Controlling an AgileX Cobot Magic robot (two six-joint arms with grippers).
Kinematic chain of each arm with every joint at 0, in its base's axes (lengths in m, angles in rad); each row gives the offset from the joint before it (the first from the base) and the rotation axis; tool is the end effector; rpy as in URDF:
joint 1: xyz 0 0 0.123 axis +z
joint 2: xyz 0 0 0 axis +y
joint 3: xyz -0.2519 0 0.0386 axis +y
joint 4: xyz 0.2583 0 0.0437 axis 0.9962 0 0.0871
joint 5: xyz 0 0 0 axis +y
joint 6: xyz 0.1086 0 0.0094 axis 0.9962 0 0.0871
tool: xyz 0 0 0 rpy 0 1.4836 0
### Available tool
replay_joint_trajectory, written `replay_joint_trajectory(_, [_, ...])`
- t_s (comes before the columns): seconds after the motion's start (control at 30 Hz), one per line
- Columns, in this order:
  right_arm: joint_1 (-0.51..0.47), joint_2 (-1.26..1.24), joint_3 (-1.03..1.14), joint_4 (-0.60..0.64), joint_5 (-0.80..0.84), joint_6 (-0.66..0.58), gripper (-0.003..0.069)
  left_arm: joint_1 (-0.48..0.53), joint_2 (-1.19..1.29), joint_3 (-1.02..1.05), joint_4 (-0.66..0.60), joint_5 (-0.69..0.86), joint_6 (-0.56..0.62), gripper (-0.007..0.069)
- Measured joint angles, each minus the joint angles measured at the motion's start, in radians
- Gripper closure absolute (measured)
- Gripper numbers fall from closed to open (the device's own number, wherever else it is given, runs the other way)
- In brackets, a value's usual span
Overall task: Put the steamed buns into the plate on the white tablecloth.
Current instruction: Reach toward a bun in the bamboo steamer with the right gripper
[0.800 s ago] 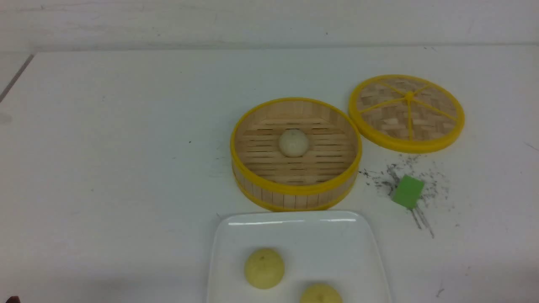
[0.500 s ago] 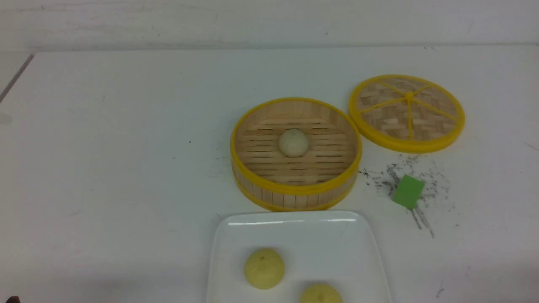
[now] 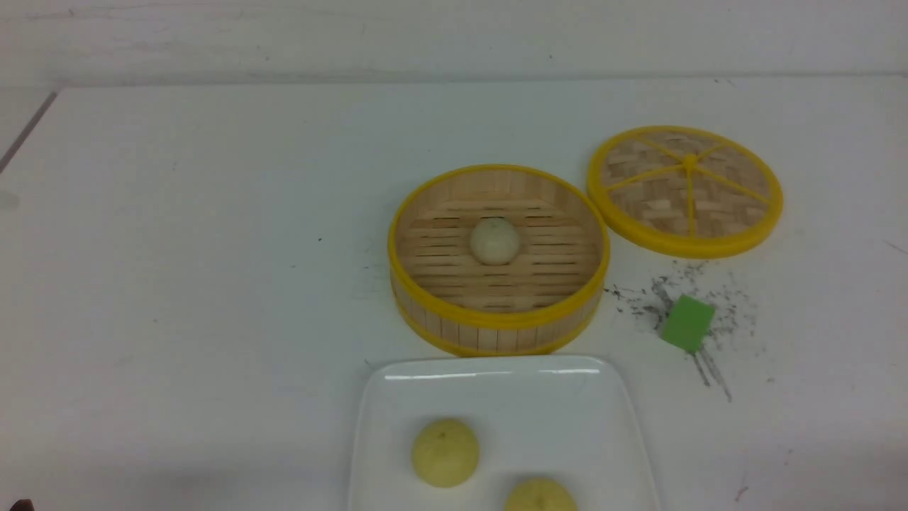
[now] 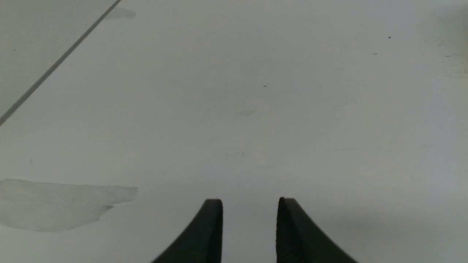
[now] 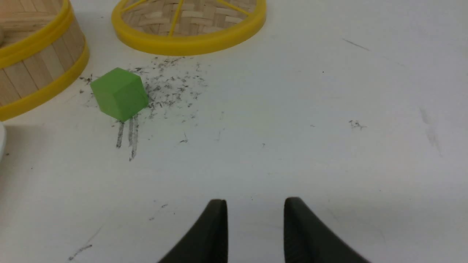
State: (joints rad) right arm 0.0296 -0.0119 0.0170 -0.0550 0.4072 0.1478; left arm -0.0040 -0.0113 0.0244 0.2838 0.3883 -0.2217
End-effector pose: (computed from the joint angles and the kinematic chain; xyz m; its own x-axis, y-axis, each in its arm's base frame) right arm 0.1095 0.0009 0.1661 -0.3181 0.0877 -0.9440 0.0220 0.9961 0.0852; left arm 0.1101 0.0111 0.1669 -0.2994 0.0429 -0.9531 -0.0848 0.9938 0.0714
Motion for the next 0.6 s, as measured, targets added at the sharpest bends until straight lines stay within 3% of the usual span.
replay_joint_trajectory(0.3, [0.0, 0.0, 0.0, -0.001, -0.009, 0.019, 0.0419, 0.0, 0.0, 0.0, 0.0, 0.0, 0.0, 0.0384])
replay_joint_trajectory(0.47, [0.0, 0.0, 0.007, 0.246, -0.036, 0.256, 0.0419, 0.0, 0.0, 0.0, 0.0, 0.0, 0.0, 0.0384])
replay_joint_trajectory(0.6, [0.0, 0.0, 0.008, 0.342, -0.043, 0.367, 0.0419, 0.0, 0.0, 0.0, 0.0, 0.0, 0.0, 0.0384])
